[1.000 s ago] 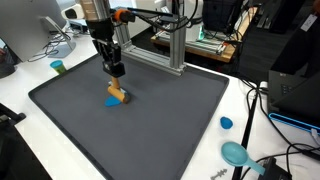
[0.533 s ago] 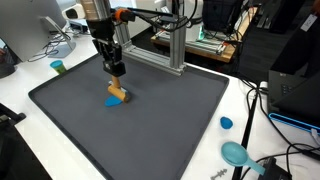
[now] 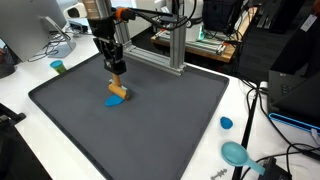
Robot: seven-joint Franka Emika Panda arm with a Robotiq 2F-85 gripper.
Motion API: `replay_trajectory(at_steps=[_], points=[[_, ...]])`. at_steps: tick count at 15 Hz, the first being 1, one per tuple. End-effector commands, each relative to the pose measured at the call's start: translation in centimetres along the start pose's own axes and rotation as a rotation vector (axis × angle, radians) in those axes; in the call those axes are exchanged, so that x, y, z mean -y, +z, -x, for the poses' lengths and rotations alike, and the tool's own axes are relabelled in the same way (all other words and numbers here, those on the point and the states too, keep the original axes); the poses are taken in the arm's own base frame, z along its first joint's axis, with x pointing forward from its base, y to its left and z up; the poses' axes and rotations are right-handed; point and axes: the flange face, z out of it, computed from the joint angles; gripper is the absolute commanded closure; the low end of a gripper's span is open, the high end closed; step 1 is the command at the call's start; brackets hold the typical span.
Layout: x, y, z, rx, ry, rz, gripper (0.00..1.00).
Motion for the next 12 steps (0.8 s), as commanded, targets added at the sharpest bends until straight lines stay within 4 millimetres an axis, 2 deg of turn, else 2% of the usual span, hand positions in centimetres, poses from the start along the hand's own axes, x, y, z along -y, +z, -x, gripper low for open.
replay_trajectory(at_steps=[1,12], points=[[-1.74,3.05,3.77,0.142,-0.028,0.044,0.78],[-1.87,2.17,4.54,0.152,-0.079,0.035,0.78]])
